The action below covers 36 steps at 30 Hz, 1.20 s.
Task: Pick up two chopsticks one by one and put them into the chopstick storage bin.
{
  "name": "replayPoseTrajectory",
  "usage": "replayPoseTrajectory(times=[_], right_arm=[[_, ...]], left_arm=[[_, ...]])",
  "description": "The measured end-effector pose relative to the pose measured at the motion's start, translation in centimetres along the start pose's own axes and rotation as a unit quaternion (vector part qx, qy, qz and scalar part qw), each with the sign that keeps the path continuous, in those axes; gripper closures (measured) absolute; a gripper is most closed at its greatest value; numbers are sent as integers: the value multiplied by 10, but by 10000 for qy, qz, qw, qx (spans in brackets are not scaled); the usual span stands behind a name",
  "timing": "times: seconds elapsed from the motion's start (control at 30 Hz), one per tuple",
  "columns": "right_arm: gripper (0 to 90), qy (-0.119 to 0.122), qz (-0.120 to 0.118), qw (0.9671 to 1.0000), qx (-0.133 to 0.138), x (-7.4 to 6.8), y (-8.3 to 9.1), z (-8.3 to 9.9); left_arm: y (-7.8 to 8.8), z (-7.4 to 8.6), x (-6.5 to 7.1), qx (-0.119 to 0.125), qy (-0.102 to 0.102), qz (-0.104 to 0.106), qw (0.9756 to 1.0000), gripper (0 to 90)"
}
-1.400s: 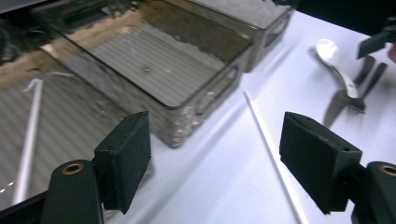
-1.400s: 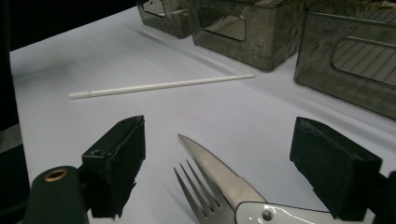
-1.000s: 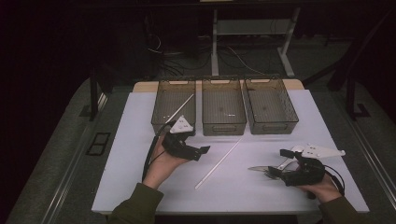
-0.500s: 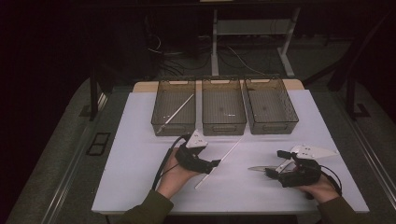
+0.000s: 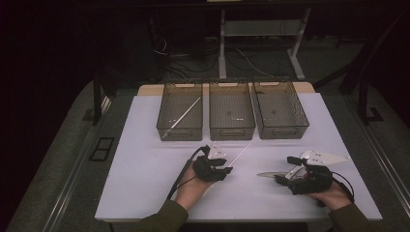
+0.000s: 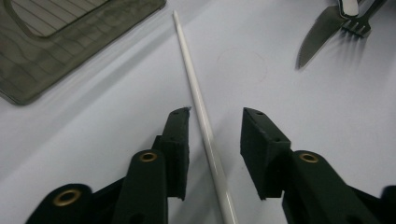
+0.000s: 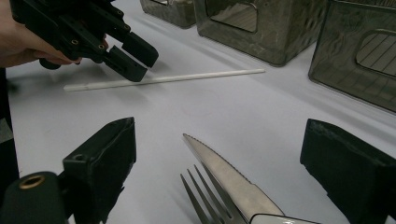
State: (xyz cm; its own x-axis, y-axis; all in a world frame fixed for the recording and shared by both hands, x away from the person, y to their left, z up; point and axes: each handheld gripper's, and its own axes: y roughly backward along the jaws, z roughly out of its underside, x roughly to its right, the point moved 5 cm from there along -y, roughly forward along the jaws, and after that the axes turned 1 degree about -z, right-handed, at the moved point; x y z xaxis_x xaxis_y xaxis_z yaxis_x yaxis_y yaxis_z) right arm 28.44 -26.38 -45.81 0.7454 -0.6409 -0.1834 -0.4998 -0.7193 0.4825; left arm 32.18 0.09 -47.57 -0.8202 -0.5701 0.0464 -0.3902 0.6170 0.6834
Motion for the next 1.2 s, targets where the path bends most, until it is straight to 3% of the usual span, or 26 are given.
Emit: replayPoseTrajectory(times=[0.2, 0.47, 0.87, 1.2], right_arm=[[107, -3, -5, 10000, -25, 0, 0, 0], [107, 4, 10, 10000, -27, 0, 0, 1], [108, 20, 9, 10000, -41, 1, 1, 1], [108, 6, 20, 10000, 15, 2, 4, 0]], left_arm=[[-6, 2, -1, -17, 223, 65, 9997, 725], [-9, 4, -2, -129, 114, -35, 9998, 795], [-8, 3, -4, -157, 184, 52, 9997, 837], [-7, 4, -2, -224, -99, 171, 9996, 847]])
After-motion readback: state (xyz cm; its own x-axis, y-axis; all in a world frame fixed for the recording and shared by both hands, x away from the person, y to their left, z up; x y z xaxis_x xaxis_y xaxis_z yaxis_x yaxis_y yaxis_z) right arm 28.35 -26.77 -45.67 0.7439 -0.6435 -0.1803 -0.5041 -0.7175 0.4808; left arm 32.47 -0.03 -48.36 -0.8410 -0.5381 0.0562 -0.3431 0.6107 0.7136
